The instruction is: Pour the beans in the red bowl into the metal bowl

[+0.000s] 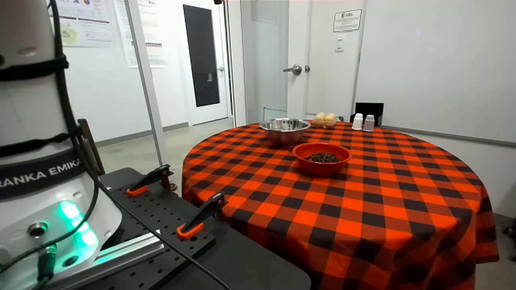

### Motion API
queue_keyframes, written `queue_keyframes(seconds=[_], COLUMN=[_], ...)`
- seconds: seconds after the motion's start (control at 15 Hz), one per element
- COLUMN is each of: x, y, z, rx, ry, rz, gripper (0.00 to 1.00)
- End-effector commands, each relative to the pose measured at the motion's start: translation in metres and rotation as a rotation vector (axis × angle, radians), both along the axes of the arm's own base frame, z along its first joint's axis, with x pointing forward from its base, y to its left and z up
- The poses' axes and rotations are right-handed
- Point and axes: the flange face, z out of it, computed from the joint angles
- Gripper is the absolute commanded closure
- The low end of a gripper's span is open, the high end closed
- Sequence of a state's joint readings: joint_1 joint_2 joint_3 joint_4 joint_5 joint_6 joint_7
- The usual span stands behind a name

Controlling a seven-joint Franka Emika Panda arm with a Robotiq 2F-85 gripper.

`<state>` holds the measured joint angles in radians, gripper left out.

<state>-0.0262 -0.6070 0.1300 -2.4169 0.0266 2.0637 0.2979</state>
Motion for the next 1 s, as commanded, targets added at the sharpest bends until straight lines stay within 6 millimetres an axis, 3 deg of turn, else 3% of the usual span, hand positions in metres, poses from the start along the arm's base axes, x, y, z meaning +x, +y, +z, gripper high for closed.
queue_keyframes(seconds=[0.0,0.6,0.73,0.93], x=[0.000,0.000,0.012,0.047], y=[0.000,0.000,-0.006,-0.035], z=[0.000,0.000,-0.009,-0.050], rx=[0.000,0.000,0.029,0.034], ry=[0.001,0.001,-0.001,0.033], rz=[0.000,0.000,-0.017,-0.055], gripper=[0.00,0.00,0.00,0.00])
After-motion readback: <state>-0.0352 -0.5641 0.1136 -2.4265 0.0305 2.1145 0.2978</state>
